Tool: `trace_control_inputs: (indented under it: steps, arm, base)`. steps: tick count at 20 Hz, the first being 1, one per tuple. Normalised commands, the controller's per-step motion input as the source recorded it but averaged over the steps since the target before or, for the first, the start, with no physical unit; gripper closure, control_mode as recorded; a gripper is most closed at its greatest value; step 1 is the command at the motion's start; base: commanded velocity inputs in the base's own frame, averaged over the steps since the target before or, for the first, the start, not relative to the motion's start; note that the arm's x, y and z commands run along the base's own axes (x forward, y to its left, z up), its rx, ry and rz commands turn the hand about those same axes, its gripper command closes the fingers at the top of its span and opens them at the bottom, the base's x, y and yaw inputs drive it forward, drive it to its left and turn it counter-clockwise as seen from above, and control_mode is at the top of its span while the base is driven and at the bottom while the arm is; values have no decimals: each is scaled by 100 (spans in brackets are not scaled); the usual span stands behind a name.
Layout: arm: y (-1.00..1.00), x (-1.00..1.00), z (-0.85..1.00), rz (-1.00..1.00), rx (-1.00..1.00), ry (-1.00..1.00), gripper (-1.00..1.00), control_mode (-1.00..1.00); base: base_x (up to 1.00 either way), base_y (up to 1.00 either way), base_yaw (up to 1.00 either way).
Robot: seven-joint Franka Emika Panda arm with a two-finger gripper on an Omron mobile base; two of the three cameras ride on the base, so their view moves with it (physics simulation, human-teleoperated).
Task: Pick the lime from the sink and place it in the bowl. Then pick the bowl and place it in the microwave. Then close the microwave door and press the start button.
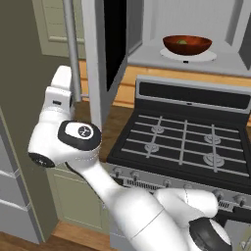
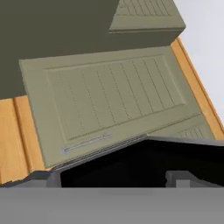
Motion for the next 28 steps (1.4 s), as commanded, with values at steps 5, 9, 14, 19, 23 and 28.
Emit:
trace_control_inputs:
  steps: [5,9,14,19,23,28]
  arm:
    - [-91,-12,17,0,23,-7,-100,-100]
    - [-100,-13,9,-1,31,0,-100,-100]
    - [-100,-1,13,0,29,0,-100,-100]
    - [-100,0,8,0,27,0,-100,-100]
    - [-100,25,0,0,24,0,-100,-100]
    - [-95,41,0,0,23,0,-100,-100]
  base:
    - [0,0,0]
    - [0,0,0]
    - [0,0,0]
    - [0,0,0]
    - [0,0,0]
    - [0,0,0]
